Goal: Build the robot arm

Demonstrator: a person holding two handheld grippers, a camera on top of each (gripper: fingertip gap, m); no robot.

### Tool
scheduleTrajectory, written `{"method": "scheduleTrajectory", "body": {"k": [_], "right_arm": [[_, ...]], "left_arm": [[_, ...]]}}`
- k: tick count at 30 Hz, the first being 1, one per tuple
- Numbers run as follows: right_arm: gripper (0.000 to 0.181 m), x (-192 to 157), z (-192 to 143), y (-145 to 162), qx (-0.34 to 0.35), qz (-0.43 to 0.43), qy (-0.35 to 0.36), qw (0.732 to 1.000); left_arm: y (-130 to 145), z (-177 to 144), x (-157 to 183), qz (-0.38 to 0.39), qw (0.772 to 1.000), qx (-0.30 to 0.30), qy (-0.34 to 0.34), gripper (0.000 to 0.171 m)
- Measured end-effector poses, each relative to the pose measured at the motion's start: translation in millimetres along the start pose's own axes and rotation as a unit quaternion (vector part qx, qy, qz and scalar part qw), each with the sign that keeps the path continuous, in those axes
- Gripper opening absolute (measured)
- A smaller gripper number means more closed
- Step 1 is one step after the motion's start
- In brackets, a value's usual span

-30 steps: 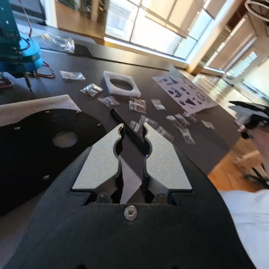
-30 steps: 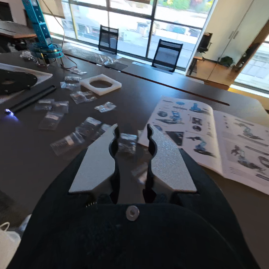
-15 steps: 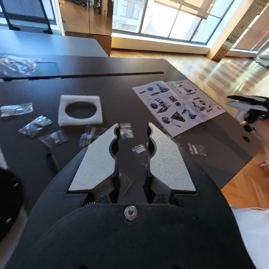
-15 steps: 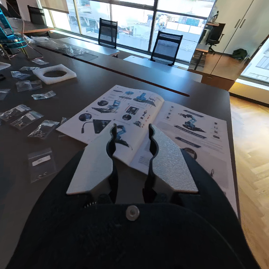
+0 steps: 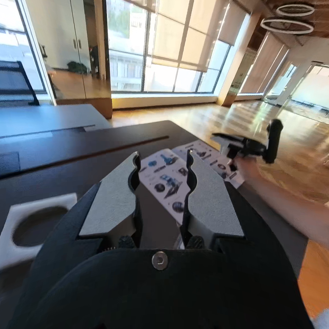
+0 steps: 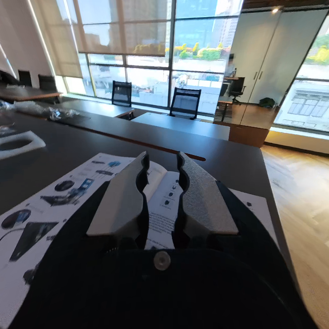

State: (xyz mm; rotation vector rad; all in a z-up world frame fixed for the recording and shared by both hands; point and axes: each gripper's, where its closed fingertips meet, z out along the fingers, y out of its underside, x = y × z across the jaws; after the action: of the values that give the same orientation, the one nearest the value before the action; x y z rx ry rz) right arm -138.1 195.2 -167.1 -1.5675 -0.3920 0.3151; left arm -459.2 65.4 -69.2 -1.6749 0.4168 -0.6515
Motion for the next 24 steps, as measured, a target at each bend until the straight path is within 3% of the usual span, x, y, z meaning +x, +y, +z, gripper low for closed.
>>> {"method": "scheduleTrajectory", "body": {"k": [3, 7, 11, 15, 18, 24], "right_arm": [[0.025, -0.7, 8.6, 4.2, 0.025, -0.005, 0.011, 1.0], [0.022, -0.9, 10.4, 13.6, 0.007, -0.041, 0.018, 0.999], [0.025, -8.3, 9.2, 16.2, 0.013, -0.063, 0.01, 0.998], [0.024, -14.9, 15.0, 23.4, 0.005, -0.114, 0.001, 0.993], [0.024, -22.0, 17.4, 25.7, 0.005, -0.112, -0.02, 0.993], [0.024, -28.1, 21.4, 36.4, -0.016, -0.094, -0.047, 0.994]], "left_arm": [[-31.0, 30.5, 7.8, 0.004, 1.0, 0.015, 0.004, 0.054], [-61.6, 67.9, 5.2, -0.023, 1.0, 0.016, -0.004, 0.058], [-86.7, 88.4, -1.2, -0.071, 0.996, 0.062, -0.007, 0.058], [-83.6, 93.3, -25.7, -0.1, 0.989, 0.093, -0.055, 0.056], [-81.3, 92.6, -43.1, -0.1, 0.989, 0.07, -0.085, 0.051], [-85.7, 99.9, -59.4, -0.091, 0.985, 0.088, -0.121, 0.04]]}}
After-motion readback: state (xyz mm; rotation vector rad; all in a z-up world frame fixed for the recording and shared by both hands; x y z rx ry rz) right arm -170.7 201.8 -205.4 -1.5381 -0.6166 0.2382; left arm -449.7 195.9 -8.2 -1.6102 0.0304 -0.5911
